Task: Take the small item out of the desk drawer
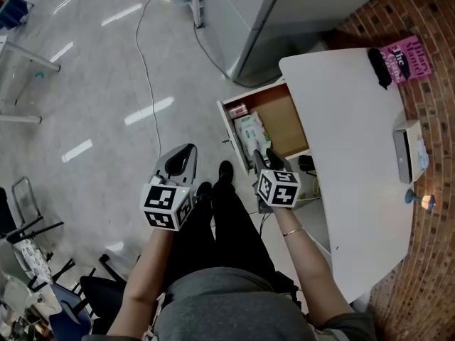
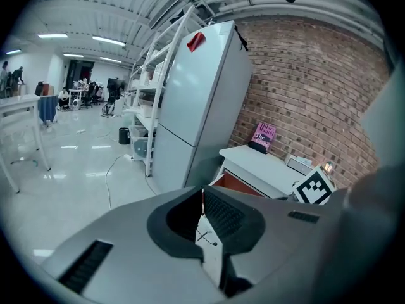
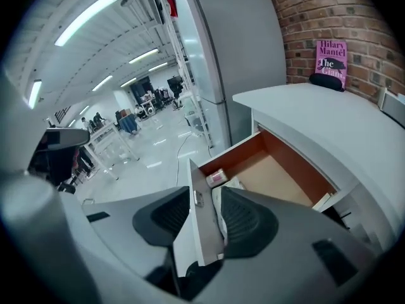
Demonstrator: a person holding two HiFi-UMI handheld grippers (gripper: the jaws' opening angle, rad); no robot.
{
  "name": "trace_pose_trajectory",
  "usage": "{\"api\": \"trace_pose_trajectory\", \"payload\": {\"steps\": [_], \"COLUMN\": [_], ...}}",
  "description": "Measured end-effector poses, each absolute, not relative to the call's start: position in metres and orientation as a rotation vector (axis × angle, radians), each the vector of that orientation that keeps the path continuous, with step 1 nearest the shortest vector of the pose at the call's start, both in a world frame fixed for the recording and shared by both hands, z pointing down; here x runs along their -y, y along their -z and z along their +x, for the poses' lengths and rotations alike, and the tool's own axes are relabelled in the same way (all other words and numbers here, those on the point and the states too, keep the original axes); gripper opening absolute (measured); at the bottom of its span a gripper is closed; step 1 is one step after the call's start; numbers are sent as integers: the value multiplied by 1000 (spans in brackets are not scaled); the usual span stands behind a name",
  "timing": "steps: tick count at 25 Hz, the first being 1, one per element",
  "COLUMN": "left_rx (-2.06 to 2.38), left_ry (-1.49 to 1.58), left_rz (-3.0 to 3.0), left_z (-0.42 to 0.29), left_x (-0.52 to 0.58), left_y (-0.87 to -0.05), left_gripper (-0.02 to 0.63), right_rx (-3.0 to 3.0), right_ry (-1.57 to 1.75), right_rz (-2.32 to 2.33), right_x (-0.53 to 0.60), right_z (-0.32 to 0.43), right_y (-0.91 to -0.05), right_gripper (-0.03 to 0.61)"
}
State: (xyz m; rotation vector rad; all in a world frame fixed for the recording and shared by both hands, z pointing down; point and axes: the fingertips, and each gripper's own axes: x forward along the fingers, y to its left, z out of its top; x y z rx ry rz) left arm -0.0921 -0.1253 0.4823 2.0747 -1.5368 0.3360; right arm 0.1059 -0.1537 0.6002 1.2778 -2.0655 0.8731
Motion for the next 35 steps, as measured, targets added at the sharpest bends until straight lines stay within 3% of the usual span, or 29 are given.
{"api": "trace_pose_trajectory", "payload": {"steps": [35], "left_rx": [1562], "left_ry": [-390], "left_rz": [1828], "left_z": [-98], "left_x": [123], "left_y": [-542], "left_gripper": [25], "right_rx": [1700], "right_ry": [-857], "right_rz": [951], "right_x": [171], "right_z": [110], "right_y": [-760], "right_gripper": [215]}}
